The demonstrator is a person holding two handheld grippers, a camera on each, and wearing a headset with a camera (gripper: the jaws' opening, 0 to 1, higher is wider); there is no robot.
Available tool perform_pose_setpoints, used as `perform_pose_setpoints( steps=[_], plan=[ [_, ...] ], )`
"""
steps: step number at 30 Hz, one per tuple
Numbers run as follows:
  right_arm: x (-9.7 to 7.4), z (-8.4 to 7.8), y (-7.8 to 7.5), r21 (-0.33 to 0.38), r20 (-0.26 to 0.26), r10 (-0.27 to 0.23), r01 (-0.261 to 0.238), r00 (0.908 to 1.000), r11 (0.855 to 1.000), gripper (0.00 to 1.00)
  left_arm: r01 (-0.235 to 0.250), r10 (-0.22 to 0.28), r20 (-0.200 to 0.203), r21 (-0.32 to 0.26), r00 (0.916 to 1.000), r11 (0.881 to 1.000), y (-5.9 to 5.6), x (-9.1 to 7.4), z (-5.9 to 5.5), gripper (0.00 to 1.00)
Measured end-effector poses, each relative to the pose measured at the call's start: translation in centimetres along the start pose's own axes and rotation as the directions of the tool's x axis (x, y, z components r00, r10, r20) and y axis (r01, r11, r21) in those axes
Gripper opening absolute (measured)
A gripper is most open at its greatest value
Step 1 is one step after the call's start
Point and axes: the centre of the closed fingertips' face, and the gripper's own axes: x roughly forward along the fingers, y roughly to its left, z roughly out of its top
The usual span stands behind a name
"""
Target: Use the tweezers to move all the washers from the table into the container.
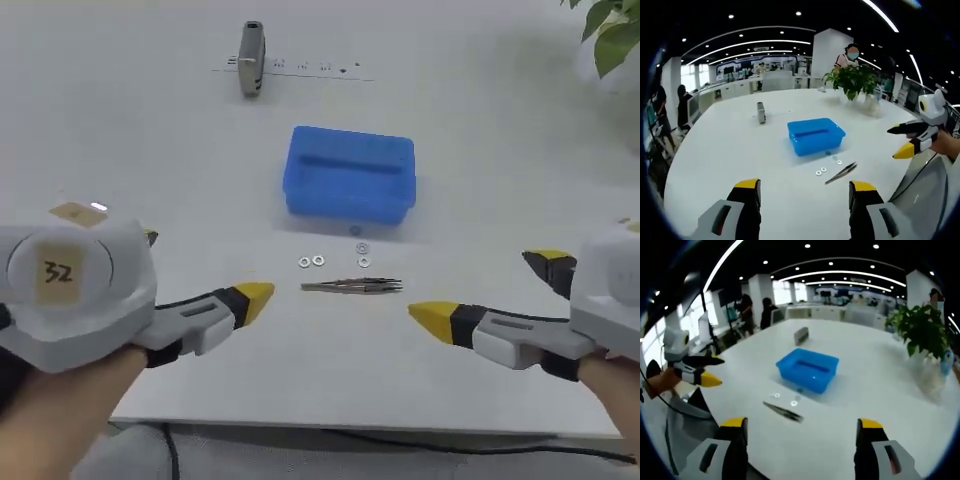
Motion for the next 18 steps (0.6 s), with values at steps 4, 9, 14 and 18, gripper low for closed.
perform_pose_setpoints(
  steps=[4,9,14,18],
  plan=[
    [0.7,-0.1,0.2,0.007,-0.005,0.006,-0.006,1.0000,1.000,0.85,0.082,-0.082,-0.017,0.045,0.9965,0.996,-0.8,1.4,0.3,0.54],
    [1.3,-0.6,0.8,0.006,-0.032,0.023,-0.023,0.9992,1.000,0.84,0.196,-0.192,-0.081,0.048,0.9781,0.979,-2.0,3.8,-0.6,0.40],
    [1.6,-1.0,0.9,0.006,-0.050,0.035,-0.035,0.9981,0.999,0.83,0.269,-0.254,-0.159,0.083,0.9540,0.960,-2.8,6.2,-2.6,0.28],
    [1.8,-1.3,1.0,0.013,-0.061,0.044,-0.043,0.9971,0.999,0.83,0.310,-0.288,-0.192,0.102,0.9384,0.945,-3.5,7.7,-3.5,0.26]
  ],
)
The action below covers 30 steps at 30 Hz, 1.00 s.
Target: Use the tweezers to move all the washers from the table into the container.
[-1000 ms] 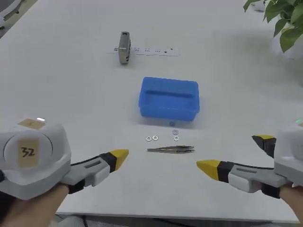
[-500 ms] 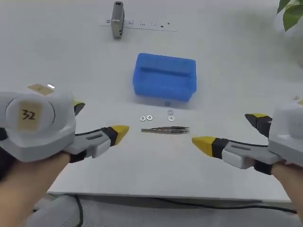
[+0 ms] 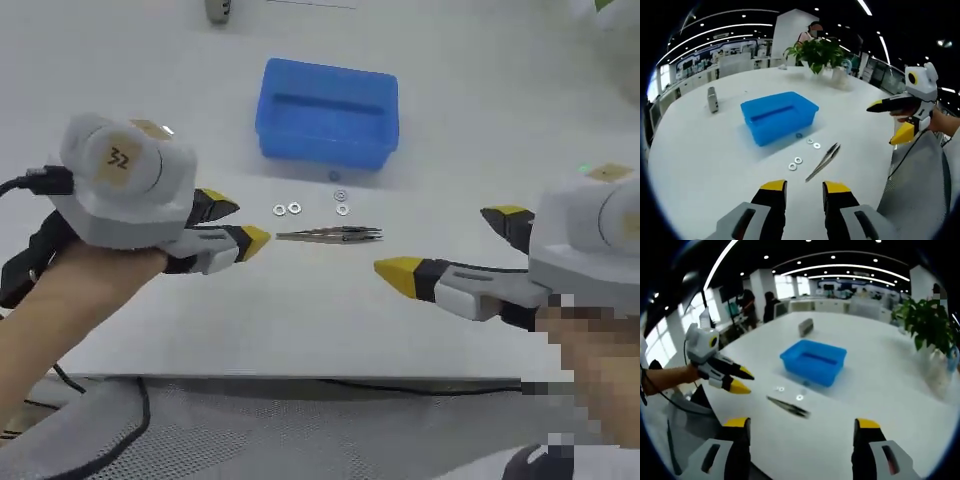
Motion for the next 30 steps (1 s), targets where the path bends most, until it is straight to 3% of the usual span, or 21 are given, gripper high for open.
perform_pose_setpoints(
  steps=[7,15,22,30],
  plan=[
    [0.5,-0.7,0.4,0.007,-0.027,0.018,-0.018,0.9995,1.000,0.82,0.047,-0.046,-0.011,0.090,0.9989,0.995,-0.4,2.5,0.1,0.15],
    [0.8,-0.8,0.5,-0.004,-0.048,0.030,-0.030,0.9984,1.000,0.81,0.107,-0.095,-0.074,0.168,0.9927,0.980,-0.9,4.1,-0.9,0.11],
    [1.0,-0.7,0.7,-0.012,-0.050,0.041,-0.041,0.9979,0.999,0.80,0.131,-0.110,-0.101,0.229,0.9887,0.965,-1.4,4.4,-1.4,0.00],
    [1.3,-0.6,1.5,-0.039,-0.054,0.073,-0.075,0.9959,0.996,0.76,0.168,-0.143,-0.111,0.264,0.9834,0.950,-2.4,3.5,-1.5,0.00]
  ],
)
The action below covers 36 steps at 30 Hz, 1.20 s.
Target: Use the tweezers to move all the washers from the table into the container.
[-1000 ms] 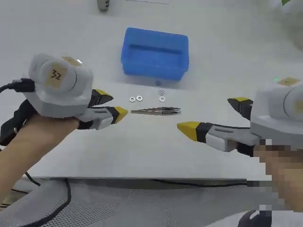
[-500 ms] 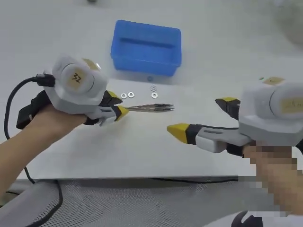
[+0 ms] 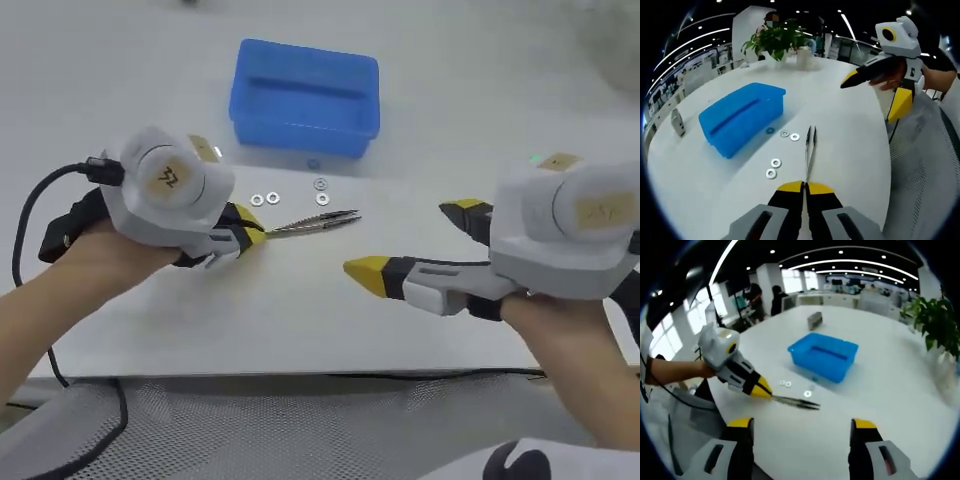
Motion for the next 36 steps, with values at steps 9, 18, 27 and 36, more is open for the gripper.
perform_pose_setpoints(
  steps=[9,18,27,36],
  plan=[
    [0.6,1.1,1.9,-0.083,0.002,0.068,-0.068,0.9977,0.994,0.63,-0.026,0.022,0.064,0.053,0.9977,0.998,-0.8,-3.3,3.0,0.00],
    [2.3,1.6,4.2,-0.162,-0.020,0.152,-0.153,0.9882,0.975,0.51,-0.048,0.037,0.148,0.070,0.9883,0.996,-1.2,-6.0,6.3,0.00],
    [5.8,1.7,6.3,-0.237,-0.055,0.269,-0.274,0.9616,0.932,0.28,-0.040,0.025,0.155,0.099,0.9876,0.994,-1.2,-6.9,7.3,0.00],
    [8.2,3.0,7.9,-0.356,-0.064,0.332,-0.332,0.9413,0.874,0.14,-0.019,0.001,0.130,0.136,0.9915,0.991,-1.4,-7.0,6.9,0.00]
  ],
)
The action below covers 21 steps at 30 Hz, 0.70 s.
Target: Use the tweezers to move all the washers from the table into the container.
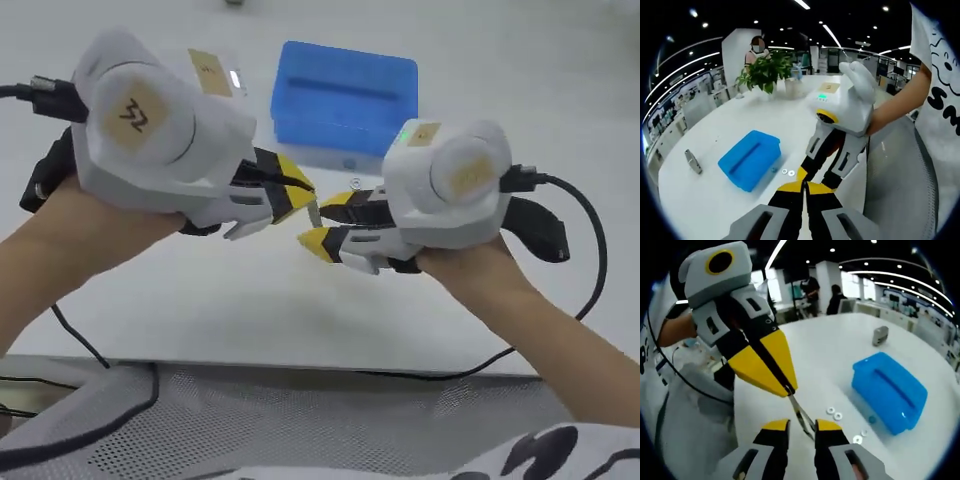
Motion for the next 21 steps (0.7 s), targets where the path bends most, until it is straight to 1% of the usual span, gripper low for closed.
perform_pose_setpoints(
  steps=[2,4,6,7,10,14,16,18,19,21],
  plan=[
    [0.1,-0.1,-0.6,0.007,-0.002,-0.012,0.012,0.9999,1.000,0.08,0.006,-0.006,0.000,-0.008,1.0000,1.000,-0.1,0.0,0.0,0.00],
    [0.2,-0.2,-0.7,0.011,0.000,-0.001,0.001,1.0000,1.000,0.08,-0.005,0.005,0.006,-0.011,1.0000,1.000,0.1,0.1,0.1,0.00],
    [0.1,-0.3,-0.7,-0.011,0.007,-0.006,0.006,1.0000,1.000,0.07,-0.007,0.007,0.016,-0.031,0.9998,0.999,0.2,0.3,0.1,0.00],
    [0.1,-0.3,-0.7,-0.048,0.008,-0.012,0.012,0.9999,0.999,0.06,0.000,0.002,0.025,-0.051,0.9997,0.999,0.1,0.4,0.2,0.00],
    [0.1,-0.4,-0.5,-0.086,-0.001,-0.022,0.022,0.9998,0.996,0.06,0.000,0.002,0.025,-0.054,0.9997,0.999,-0.1,0.9,-0.1,0.00],
    [0.2,-0.4,-0.3,-0.107,-0.009,-0.025,0.023,0.9997,0.994,0.06,-0.008,0.010,0.021,-0.062,0.9997,0.998,-0.2,1.4,-0.8,0.00],
    [0.3,-0.4,-0.4,-0.108,-0.008,-0.025,0.024,0.9996,0.994,0.06,-0.013,0.014,0.019,-0.063,0.9997,0.998,-0.1,1.5,-1.0,0.00],
    [0.3,-0.4,-0.4,-0.100,-0.006,-0.027,0.026,0.9996,0.995,0.06,-0.020,0.022,0.024,-0.065,0.9995,0.998,0.1,1.6,-1.2,0.00],
    [0.4,-0.4,-0.5,-0.099,-0.005,-0.028,0.028,0.9996,0.995,0.06,-0.020,0.022,0.029,-0.076,0.9993,0.997,0.1,1.7,-1.3,0.00],
    [0.3,-0.4,-0.5,-0.093,-0.001,-0.030,0.029,0.9996,0.995,0.06,-0.021,0.024,0.029,-0.079,0.9993,0.997,0.0,1.9,-1.4,0.00]
  ],
)
